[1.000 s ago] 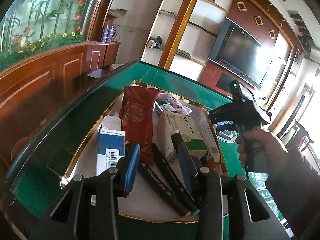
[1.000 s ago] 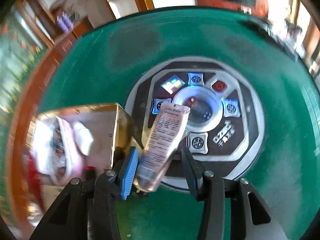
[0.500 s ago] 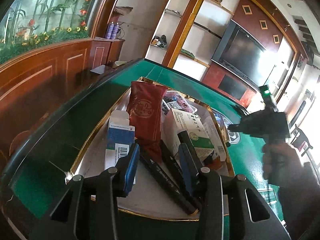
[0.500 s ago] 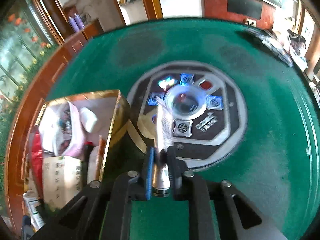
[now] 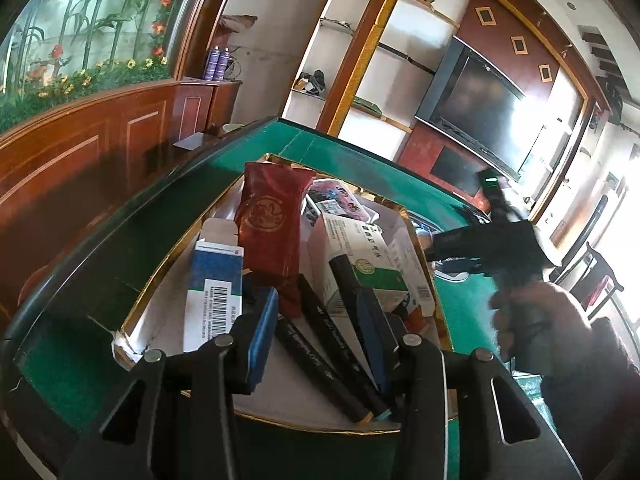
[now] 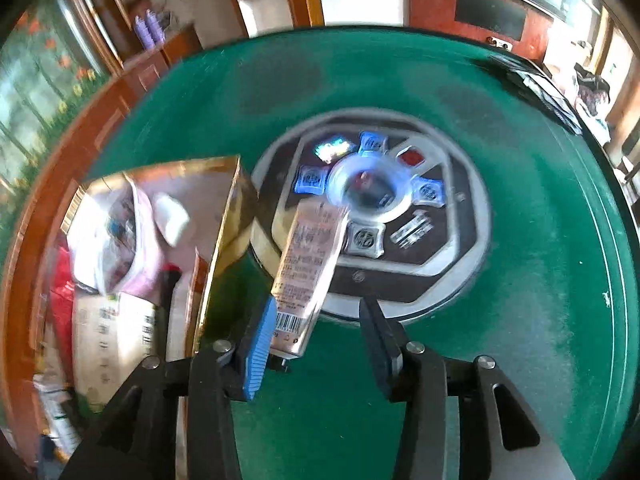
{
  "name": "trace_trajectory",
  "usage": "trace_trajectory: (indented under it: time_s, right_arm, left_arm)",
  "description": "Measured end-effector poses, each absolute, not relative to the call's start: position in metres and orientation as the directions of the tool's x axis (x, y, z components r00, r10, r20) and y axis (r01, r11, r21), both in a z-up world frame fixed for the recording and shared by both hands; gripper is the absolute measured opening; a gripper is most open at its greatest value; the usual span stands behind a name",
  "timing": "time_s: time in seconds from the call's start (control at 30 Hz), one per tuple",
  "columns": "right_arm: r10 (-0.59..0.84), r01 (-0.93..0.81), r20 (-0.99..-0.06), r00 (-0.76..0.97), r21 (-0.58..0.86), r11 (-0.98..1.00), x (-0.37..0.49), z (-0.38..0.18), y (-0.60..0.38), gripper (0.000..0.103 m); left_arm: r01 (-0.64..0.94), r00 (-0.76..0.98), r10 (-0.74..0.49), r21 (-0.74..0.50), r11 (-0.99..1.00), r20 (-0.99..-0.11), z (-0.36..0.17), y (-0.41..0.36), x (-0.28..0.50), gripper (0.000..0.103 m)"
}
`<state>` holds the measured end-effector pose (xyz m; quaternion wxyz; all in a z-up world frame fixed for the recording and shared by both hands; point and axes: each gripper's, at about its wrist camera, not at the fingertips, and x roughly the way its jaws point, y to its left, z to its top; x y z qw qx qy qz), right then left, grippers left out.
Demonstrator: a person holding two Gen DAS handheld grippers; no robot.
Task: Organize objects
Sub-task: 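Carry the hand cream tube over the tray with the right tool, then lower the tube into the tray and open the right tool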
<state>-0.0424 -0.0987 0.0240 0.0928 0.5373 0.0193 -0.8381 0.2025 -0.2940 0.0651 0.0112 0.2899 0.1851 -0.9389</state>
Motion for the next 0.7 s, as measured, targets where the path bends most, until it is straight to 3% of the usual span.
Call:
trace_trajectory:
  time_s: [0.1,0.17,0.2,0.27,0.5,0.7]
  right_arm:
    - [-0.046,0.2,-0.912,-0.407,-0.04,-0.979,-0.039,0.02,-0.114,0.047]
    - [-0.067,0.22,-0.928,-0.367,-0.016,-0.975,-0.039,0.021,-0.11,0.03]
    - [-0.06,0.231,-0.927,-0.372,-0.03,-0.972,-0.037,0.022,-0.109,0.029]
    - [-0.067,0.234,-0.923,-0.379,-0.025,-0.972,-0.031,0.023,-0.106,0.028]
    - [-0.255,0.188,-0.903,-0.346,0.2,-0.962,-0.021,0.027,-0.08,0.028]
    - [-0.401,0.183,-0.829,-0.389,0.357,-0.916,-0.001,0.06,-0.056,0.029]
  left_arm:
    - [0.119,-0.83,0.092,-0.336,-0.934,-0.55,0.064,-0.293,0.202,0.043]
    - [0.12,-0.832,0.095,-0.344,-0.931,-0.547,0.064,-0.295,0.203,0.044]
    - [0.123,-0.832,0.095,-0.349,-0.929,-0.546,0.063,-0.296,0.203,0.044]
    - [0.129,-0.832,0.094,-0.355,-0.926,-0.546,0.063,-0.298,0.203,0.044]
    - [0.153,-0.828,0.085,-0.37,-0.916,-0.554,0.06,-0.307,0.205,0.044]
    - [0.16,-0.827,0.066,-0.346,-0.925,-0.559,0.061,-0.304,0.208,0.044]
